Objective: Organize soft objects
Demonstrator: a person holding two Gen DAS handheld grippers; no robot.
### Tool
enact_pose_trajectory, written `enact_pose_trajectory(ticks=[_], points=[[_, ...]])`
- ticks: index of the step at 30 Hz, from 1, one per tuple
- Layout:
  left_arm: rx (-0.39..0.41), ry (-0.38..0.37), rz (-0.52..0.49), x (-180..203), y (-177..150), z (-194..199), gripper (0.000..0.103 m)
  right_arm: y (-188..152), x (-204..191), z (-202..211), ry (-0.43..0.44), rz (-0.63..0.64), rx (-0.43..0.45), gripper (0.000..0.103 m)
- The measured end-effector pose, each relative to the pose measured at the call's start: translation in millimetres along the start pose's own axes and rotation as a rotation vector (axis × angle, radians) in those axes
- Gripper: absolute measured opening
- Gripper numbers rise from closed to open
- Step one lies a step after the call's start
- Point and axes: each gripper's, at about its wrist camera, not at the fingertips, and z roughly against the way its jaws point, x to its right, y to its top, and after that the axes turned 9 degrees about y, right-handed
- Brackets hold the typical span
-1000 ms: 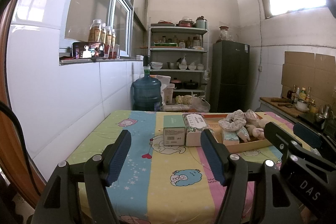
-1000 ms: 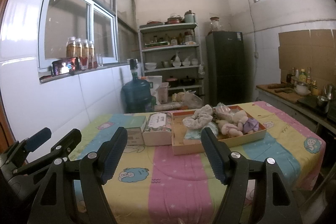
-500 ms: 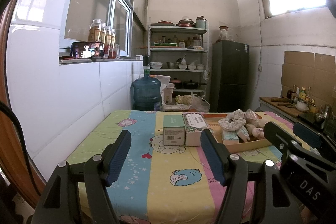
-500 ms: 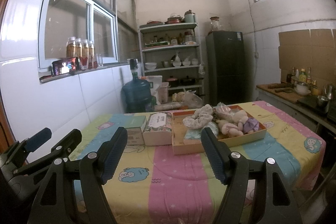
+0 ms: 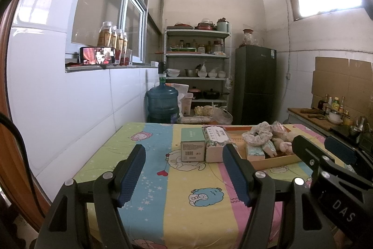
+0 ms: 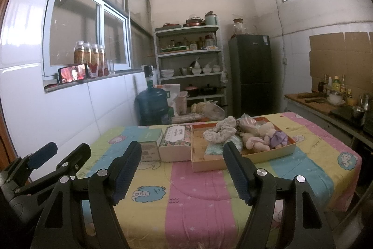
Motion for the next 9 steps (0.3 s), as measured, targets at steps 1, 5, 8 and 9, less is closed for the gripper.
enact_pose_trajectory(ticks=[1, 5, 8, 9], points=[[0.000, 0.000, 0.000, 0.0, -0.1, 0.0, 0.068, 0.0, 0.1, 0.0, 0.000, 0.000, 0.000, 0.074], [0.000, -0.002, 0.001, 2.7, 0.4, 0.8, 0.068, -0.1, 0.2, 0.0, 0.001, -0.001, 0.000, 0.074], [-0.001, 0.001, 0.004, 4.5, 0.7, 1.1, 0.068, 0.8, -1.4, -0.8, 0.002, -0.004, -0.002, 0.075], [-0.001, 0.002, 0.004, 4.5, 0.2, 1.2, 0.068, 1.2, -2.2, -0.9, 0.003, -0.005, -0.003, 0.074]])
